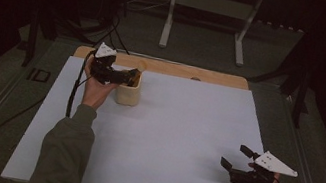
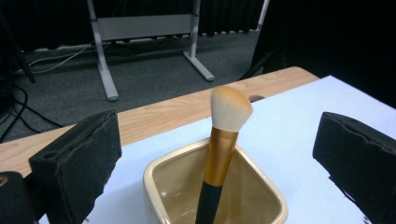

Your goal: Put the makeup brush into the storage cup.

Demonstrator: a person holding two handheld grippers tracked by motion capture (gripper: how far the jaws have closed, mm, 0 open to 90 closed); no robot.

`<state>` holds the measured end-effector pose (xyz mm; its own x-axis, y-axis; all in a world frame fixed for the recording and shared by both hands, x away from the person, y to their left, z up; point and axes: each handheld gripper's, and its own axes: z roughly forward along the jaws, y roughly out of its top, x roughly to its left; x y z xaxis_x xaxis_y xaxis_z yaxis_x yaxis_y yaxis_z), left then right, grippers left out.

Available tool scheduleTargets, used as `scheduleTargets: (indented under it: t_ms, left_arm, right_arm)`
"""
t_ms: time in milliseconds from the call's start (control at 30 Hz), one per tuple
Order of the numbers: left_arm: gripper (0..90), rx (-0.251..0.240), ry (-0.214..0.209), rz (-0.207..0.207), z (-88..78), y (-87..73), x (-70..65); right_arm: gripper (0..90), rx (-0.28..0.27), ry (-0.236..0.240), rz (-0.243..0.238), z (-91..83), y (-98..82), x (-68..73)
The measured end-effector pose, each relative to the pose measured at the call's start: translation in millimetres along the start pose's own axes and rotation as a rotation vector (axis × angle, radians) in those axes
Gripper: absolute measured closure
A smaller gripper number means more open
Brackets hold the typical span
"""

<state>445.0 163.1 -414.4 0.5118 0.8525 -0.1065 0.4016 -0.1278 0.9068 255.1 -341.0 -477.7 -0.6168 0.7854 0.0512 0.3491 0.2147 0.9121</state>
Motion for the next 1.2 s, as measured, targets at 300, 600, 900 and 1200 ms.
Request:
scheduleTargets:
  t_ms: [300,600,900,1200]
  left_arm:
    - [2.3,0.013,-0.029,0.021,-2.7,0.1,-2.1]
    - [3.4,0.029,-0.054,0.046,-5.5,0.4,-5.4]
    - [4.8,0.039,-0.081,0.076,-12.2,0.4,-7.1]
    - [4.8,0.054,-0.115,0.097,-17.7,-0.6,-9.4]
  right_arm:
    - [10.7,-0.001,0.000,0.001,-0.2,0.0,-0.2]
    - [10.7,-0.002,-0.001,0.001,-0.1,-0.1,-0.4]
    - [10.7,-0.001,-0.002,0.003,-0.7,-0.1,-0.9]
    - [10.7,-0.002,-0.005,0.004,-0.8,-0.2,-1.2]
